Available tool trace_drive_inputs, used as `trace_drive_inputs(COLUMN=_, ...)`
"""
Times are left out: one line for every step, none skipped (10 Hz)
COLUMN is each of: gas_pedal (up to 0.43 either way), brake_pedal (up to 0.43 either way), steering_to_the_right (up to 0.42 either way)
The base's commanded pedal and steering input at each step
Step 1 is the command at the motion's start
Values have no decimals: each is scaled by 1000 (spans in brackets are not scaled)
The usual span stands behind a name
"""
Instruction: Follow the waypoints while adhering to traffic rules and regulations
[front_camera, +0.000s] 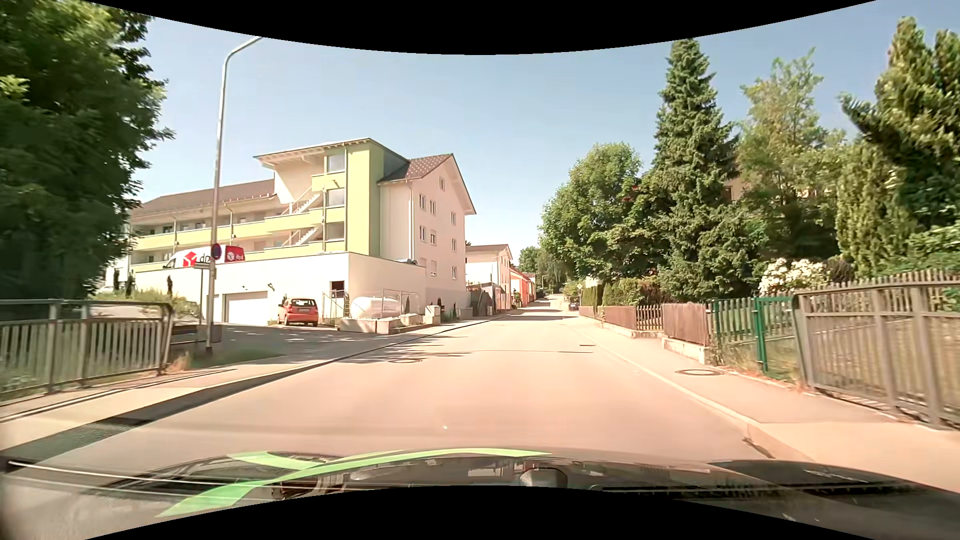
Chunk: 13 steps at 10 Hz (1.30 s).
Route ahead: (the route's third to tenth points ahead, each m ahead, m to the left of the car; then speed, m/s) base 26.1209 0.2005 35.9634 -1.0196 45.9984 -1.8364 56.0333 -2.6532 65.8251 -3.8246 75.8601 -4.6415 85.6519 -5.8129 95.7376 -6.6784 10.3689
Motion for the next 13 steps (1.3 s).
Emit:
trace_drive_inputs(gas_pedal=268, brake_pedal=0, steering_to_the_right=25)
trace_drive_inputs(gas_pedal=268, brake_pedal=0, steering_to_the_right=25)
trace_drive_inputs(gas_pedal=268, brake_pedal=0, steering_to_the_right=26)
trace_drive_inputs(gas_pedal=268, brake_pedal=0, steering_to_the_right=26)
trace_drive_inputs(gas_pedal=268, brake_pedal=0, steering_to_the_right=27)
trace_drive_inputs(gas_pedal=268, brake_pedal=0, steering_to_the_right=27)
trace_drive_inputs(gas_pedal=268, brake_pedal=0, steering_to_the_right=27)
trace_drive_inputs(gas_pedal=268, brake_pedal=0, steering_to_the_right=27)
trace_drive_inputs(gas_pedal=268, brake_pedal=0, steering_to_the_right=27)
trace_drive_inputs(gas_pedal=248, brake_pedal=0, steering_to_the_right=25)
trace_drive_inputs(gas_pedal=248, brake_pedal=0, steering_to_the_right=21)
trace_drive_inputs(gas_pedal=240, brake_pedal=0, steering_to_the_right=16)
trace_drive_inputs(gas_pedal=240, brake_pedal=0, steering_to_the_right=10)
